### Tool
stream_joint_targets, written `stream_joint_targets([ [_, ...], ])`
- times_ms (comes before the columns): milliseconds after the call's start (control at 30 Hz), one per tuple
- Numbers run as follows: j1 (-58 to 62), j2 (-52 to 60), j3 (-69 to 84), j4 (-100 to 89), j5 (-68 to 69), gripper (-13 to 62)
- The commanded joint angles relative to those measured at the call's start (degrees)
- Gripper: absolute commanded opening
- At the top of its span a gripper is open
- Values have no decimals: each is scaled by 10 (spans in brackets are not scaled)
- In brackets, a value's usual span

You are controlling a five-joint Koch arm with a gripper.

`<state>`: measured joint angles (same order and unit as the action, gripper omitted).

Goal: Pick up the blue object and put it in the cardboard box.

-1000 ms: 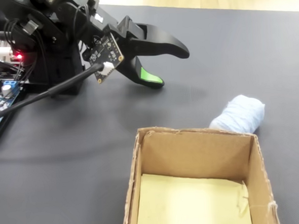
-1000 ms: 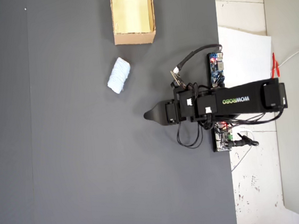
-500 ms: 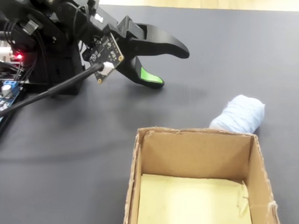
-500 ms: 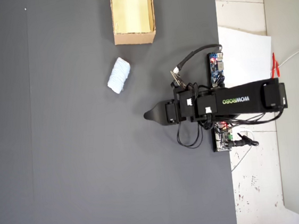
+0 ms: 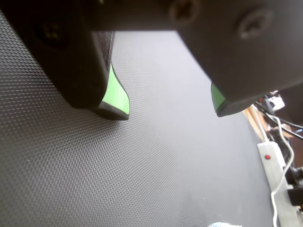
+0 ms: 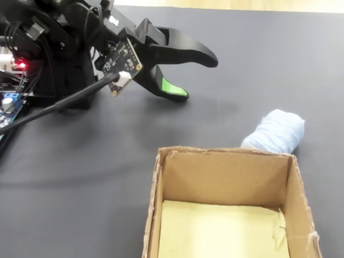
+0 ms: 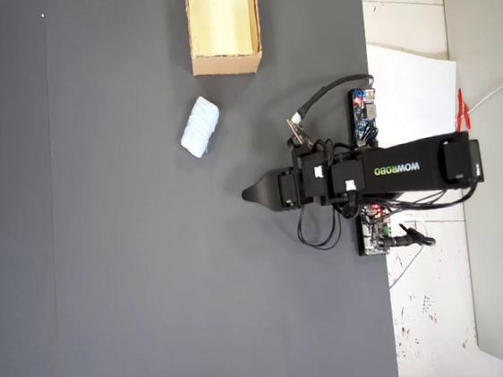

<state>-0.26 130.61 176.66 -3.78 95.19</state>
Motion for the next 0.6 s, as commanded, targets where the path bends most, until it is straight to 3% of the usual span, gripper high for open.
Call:
stream_joint_targets([
  [0,-3,44,19,-4,8,337],
  [400,3,36,-54,-33,-121,337],
  [567,18,18,-158,39,-167,337],
])
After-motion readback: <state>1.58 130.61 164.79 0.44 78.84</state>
